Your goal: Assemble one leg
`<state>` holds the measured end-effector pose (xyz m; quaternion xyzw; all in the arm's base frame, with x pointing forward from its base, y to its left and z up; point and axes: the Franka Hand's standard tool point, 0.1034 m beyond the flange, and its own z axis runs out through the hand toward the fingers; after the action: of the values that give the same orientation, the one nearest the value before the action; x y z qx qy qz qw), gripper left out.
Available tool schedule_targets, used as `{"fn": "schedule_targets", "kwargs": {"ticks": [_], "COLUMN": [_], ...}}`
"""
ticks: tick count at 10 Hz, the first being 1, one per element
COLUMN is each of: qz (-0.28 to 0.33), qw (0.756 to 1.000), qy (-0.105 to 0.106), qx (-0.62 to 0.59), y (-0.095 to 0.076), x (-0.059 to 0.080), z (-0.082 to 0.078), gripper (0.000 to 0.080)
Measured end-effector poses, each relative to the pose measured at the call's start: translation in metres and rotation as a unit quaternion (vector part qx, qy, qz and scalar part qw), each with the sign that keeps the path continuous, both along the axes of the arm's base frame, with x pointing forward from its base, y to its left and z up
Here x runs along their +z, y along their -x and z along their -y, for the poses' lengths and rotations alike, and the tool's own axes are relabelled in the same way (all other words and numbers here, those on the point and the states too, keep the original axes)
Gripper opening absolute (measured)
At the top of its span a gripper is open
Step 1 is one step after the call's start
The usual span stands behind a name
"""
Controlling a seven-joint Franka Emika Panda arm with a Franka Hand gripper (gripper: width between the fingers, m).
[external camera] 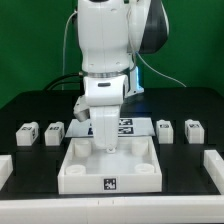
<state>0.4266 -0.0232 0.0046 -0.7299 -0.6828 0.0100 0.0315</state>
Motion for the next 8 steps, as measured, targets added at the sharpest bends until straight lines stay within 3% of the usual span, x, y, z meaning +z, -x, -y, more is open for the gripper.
{"fn": "schedule_targets", "kwargs": {"ticks": [1,8], "qz": [0.002,0.006], "qw": [1.0,1.0], "qy": [0.0,-0.001], "qx": [0.0,0.004], "y": [-0.0011,-0.0059], "x": [0.0006,0.0015], "z": [0.0,-0.003], "gripper": [0.0051,0.0051]}}
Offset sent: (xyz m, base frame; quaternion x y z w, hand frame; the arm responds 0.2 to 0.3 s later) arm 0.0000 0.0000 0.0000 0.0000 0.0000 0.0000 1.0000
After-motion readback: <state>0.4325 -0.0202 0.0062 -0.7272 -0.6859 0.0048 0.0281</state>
